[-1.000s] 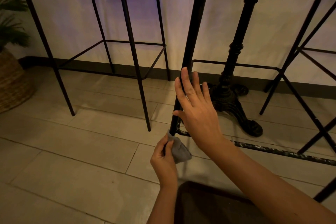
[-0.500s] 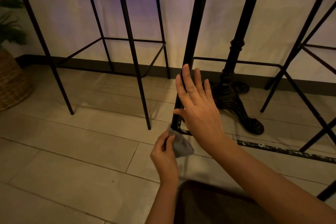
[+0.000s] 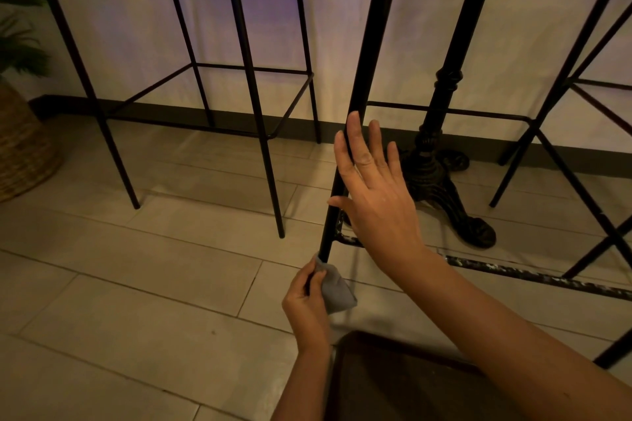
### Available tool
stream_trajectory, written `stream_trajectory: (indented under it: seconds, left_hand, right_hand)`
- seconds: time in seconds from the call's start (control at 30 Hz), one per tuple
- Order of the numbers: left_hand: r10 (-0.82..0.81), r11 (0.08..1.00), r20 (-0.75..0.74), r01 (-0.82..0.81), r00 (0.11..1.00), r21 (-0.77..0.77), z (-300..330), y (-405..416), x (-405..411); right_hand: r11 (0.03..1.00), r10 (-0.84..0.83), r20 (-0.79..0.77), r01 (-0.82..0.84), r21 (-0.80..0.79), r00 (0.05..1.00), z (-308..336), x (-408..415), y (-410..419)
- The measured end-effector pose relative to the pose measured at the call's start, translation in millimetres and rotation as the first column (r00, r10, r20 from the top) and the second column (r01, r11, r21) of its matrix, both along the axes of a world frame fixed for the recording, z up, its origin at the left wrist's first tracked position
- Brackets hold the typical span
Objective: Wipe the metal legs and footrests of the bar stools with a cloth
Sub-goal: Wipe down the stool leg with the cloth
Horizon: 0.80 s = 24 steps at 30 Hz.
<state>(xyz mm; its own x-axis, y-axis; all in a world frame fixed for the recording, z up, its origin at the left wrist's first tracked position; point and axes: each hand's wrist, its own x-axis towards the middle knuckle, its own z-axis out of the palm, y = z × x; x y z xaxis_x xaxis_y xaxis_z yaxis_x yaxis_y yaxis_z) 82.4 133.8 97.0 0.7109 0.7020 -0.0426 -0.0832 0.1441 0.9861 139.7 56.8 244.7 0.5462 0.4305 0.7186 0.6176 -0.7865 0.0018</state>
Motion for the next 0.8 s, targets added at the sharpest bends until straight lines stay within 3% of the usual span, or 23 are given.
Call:
stream_trajectory:
  seconds: [0.33,0.6,0.8]
  left_hand:
    - [-0.055,0.996,-0.090,0.060,0.994,0.059,-16.9,12.5,-3.8]
    - [0.001,1.000,-0.039,0.000,0.999,0.020,-13.3,4.6,-0.8]
    - [0.001,0.999,-0.105,0.003,0.994,0.039,-32.9,8.6,-4.3]
  right_hand:
    - [1.000,-0.009,0.007,0.009,0.001,1.000,1.8,-3.6,0.8]
    - [1.000,-0.002,0.021,0.002,0.011,1.000,2.1,-2.5,1.2]
    - [1.000,0.007,0.016,-0.006,-0.017,1.000,-11.9,-12.4,-0.9]
